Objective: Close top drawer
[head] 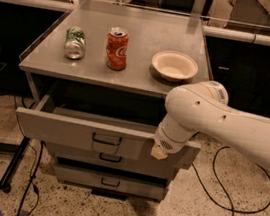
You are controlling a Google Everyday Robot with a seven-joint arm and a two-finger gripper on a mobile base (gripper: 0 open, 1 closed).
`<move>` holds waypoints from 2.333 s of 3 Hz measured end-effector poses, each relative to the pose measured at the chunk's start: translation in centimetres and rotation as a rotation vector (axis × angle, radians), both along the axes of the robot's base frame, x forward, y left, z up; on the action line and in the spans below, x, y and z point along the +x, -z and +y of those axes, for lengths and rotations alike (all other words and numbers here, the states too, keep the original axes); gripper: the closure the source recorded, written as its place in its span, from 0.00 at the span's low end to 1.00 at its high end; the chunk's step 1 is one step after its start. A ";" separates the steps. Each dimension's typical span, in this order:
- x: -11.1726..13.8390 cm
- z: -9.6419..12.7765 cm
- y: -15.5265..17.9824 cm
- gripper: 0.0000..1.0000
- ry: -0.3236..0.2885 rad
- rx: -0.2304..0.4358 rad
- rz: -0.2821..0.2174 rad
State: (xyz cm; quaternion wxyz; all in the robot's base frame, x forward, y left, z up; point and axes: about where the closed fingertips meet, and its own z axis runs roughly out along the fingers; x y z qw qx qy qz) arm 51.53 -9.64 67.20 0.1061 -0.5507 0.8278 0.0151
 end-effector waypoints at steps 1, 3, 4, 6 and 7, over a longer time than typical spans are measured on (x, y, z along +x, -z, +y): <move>0.0 0.0 0.0 0.59 0.000 0.000 0.000; 0.0 0.0 0.0 0.13 0.000 0.000 0.000; 0.0 0.0 0.0 0.00 0.000 0.000 0.000; 0.0 0.0 0.0 0.18 0.000 0.000 0.000; 0.0 0.0 0.0 0.41 0.000 0.000 0.000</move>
Offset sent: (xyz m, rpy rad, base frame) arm 0.0000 0.0000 0.0000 0.0000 0.0000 0.0000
